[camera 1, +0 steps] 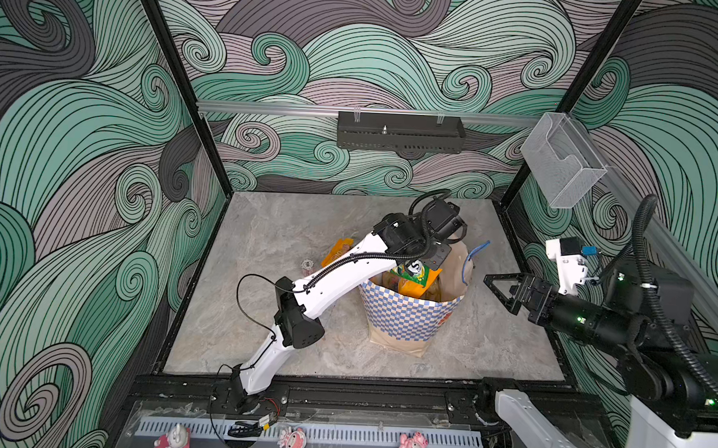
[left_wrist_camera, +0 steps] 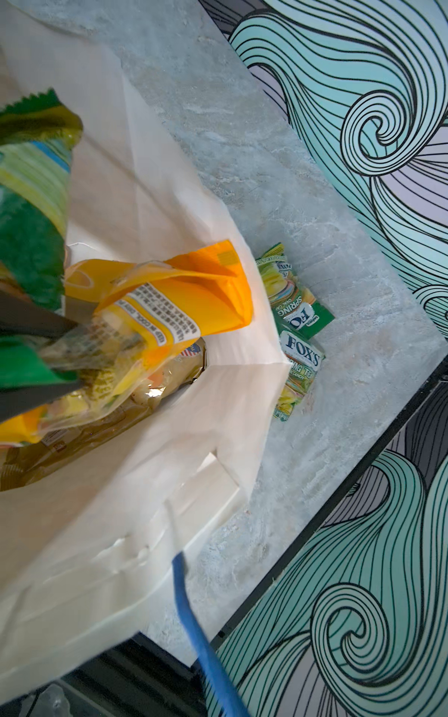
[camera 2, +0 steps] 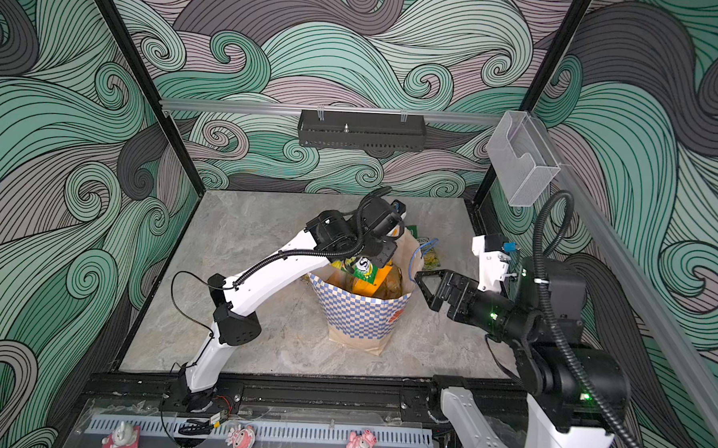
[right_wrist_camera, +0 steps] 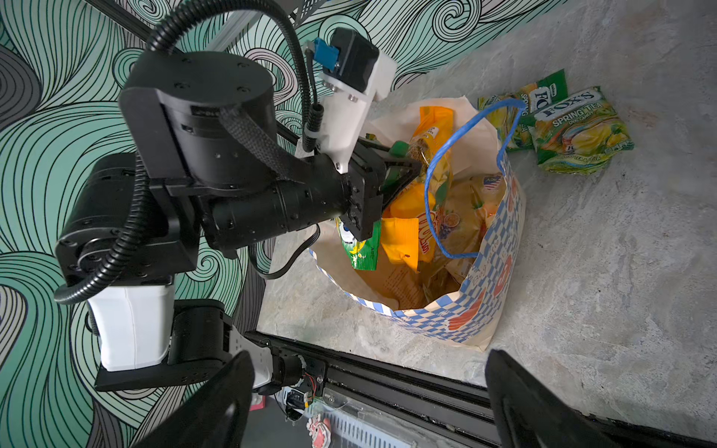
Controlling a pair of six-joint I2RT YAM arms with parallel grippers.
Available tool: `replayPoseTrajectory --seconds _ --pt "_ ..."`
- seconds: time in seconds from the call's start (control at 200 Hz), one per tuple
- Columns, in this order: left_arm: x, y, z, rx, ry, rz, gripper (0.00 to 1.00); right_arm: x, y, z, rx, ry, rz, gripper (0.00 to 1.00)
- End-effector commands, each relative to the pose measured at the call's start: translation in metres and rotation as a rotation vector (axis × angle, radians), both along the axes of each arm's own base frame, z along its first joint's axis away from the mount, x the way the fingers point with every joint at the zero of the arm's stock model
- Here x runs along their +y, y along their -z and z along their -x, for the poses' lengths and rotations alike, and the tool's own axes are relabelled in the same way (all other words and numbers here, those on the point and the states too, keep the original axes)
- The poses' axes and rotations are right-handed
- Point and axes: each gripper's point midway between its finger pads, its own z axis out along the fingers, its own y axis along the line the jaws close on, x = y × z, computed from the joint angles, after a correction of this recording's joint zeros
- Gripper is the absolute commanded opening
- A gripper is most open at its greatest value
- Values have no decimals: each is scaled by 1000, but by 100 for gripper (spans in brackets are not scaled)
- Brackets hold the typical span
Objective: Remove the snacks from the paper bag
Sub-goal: 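Grasp the yellow snack packet in the bag with the left gripper and lift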
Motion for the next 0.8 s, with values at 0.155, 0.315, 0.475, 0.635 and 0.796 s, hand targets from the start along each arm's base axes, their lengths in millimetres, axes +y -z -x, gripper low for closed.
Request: replayPoseTrajectory --seconds 0.155,0.315,0.475,0.635,0.796 --pt "6 -47 2 -90 3 82 0 0 -7 0 -37 4 -8 93" --pt "1 -51 4 -92 7 113 0 -1 -7 1 -43 7 -3 93" --pt "1 -91 5 -157 20 205 0 -1 -7 1 -45 10 1 93" --pt "-1 -138 13 -219 63 343 0 0 -13 0 -62 9 -7 93" --pt "7 -173 16 -290 62 420 0 1 -22 1 -100 5 -22 94"
